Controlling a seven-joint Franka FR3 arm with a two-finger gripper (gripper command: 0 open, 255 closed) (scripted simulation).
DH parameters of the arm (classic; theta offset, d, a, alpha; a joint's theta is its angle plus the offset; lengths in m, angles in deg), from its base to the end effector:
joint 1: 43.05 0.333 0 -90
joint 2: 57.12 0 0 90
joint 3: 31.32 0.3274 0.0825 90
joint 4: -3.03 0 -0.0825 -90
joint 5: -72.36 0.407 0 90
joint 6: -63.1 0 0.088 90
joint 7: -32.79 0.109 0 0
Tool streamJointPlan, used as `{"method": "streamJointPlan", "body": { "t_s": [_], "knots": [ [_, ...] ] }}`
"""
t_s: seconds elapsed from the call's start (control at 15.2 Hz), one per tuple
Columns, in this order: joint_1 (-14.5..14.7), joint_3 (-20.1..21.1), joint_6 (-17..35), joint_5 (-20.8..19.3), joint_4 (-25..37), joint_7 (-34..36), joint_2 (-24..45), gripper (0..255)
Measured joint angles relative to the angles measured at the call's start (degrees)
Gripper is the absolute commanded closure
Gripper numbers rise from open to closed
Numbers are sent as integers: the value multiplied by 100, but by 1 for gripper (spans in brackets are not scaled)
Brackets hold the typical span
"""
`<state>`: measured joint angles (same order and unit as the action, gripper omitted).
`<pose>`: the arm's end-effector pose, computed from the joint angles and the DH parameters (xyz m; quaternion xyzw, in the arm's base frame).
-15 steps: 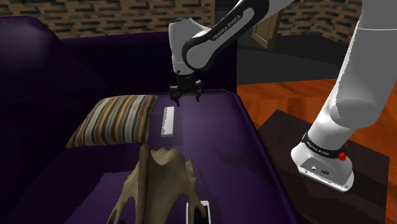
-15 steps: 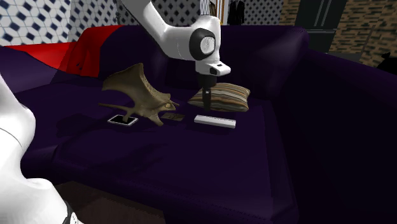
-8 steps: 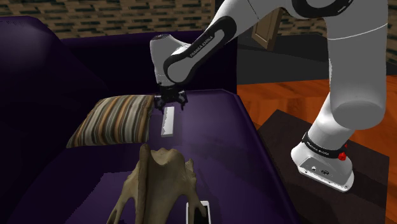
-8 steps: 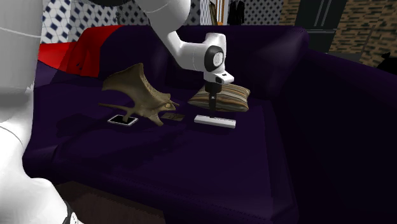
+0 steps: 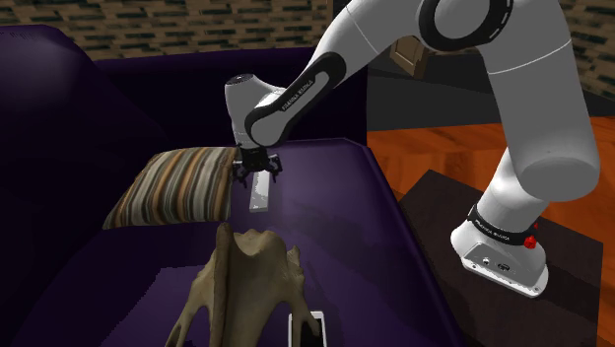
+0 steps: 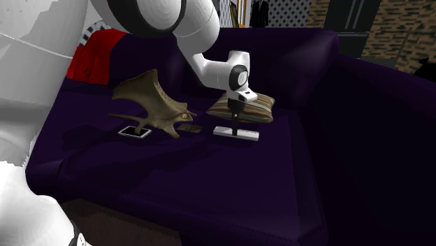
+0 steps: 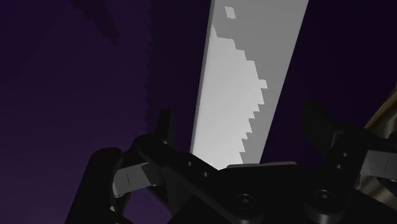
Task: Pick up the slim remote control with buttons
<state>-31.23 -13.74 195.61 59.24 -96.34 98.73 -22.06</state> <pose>0.6135 0.3184 0.2322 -0.9644 0.2643 0.0014 0.0030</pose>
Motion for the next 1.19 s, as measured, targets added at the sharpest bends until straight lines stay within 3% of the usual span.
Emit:
{"method": "streamJointPlan", "body": {
  "t_s": [0.13,0.2,1.19],
  "knots": [
    [27,-25,67,-32,40,23,109,0],
    [27,-32,97,-40,29,23,129,255],
    [-7,17,-95,23,52,-16,-47,255]
  ]
}}
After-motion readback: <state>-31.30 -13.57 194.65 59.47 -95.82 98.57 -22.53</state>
